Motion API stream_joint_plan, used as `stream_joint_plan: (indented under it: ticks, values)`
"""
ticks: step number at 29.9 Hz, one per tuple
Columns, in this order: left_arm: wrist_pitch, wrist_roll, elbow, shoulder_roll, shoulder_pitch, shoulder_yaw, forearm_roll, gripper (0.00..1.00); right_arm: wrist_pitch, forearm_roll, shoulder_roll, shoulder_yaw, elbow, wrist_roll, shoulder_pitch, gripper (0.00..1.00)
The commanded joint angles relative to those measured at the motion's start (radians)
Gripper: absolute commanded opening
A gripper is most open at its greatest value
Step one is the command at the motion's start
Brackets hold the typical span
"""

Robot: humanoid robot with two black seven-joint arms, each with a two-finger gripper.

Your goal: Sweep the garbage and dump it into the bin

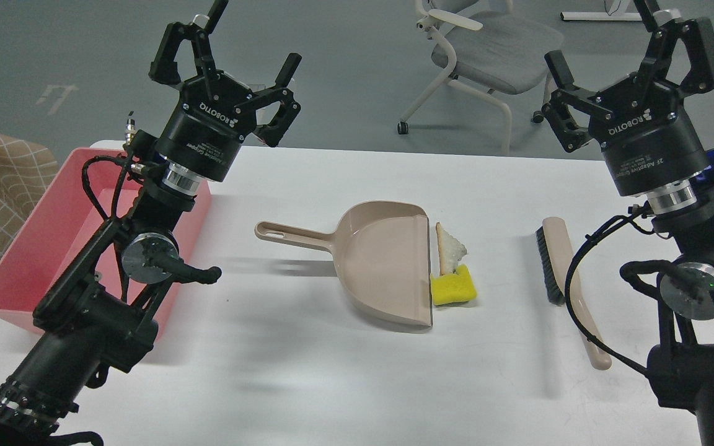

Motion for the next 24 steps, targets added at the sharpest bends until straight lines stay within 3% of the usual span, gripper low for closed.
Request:
stream_joint_plan:
  ticks: [1,24]
  values:
    - [0.000,-0.005,-0.001,0.003,0.002,0.004,0.005,0.98,0.000,0.000,0.000,0.000,-0.002,0.000,0.001,1.00]
    - [0.002,-0.010,-0.002,0.004,0.003,0.009,0.011,0.98,0.000,0.000,0.000,0.003,-0.002,0.000,0.004,1.00]
